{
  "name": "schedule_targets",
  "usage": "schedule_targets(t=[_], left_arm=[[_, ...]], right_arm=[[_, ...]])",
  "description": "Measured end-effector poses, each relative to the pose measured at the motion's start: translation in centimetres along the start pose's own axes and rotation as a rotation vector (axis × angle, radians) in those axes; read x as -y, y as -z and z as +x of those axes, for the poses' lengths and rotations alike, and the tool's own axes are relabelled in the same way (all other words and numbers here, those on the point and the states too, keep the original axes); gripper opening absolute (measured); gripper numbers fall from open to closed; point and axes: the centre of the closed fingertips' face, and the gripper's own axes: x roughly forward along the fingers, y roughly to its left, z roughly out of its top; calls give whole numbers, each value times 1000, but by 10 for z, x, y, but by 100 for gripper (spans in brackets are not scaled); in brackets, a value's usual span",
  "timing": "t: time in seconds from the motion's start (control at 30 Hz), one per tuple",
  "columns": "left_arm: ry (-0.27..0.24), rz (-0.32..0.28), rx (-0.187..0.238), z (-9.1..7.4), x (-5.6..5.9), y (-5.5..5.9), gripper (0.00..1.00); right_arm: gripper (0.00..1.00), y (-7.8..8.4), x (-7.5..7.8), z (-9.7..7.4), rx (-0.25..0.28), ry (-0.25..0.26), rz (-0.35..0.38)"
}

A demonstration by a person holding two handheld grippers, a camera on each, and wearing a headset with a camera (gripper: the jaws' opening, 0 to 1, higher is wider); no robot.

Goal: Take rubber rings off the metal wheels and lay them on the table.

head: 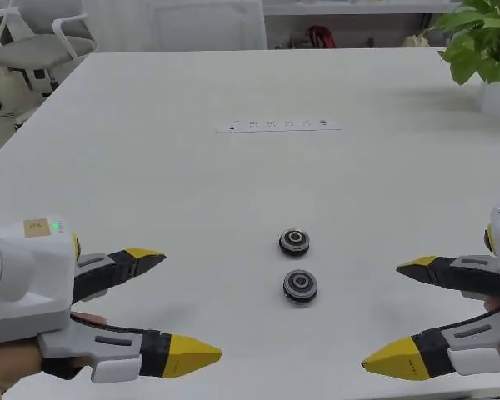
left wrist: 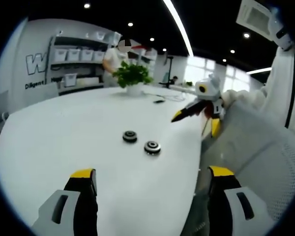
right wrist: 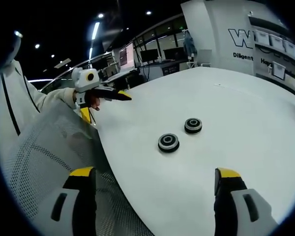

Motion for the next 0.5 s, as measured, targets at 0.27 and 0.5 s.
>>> schedule_targets(t=[0.27, 0.5], left_arm=[[-30, 2, 31, -15, -2, -24, 95], [-39, 23, 41, -20, 1, -43, 95]], right_arm=[[96, -7, 1, -6, 17, -19, 0], [95, -18, 2, -16, 34, -26, -18]])
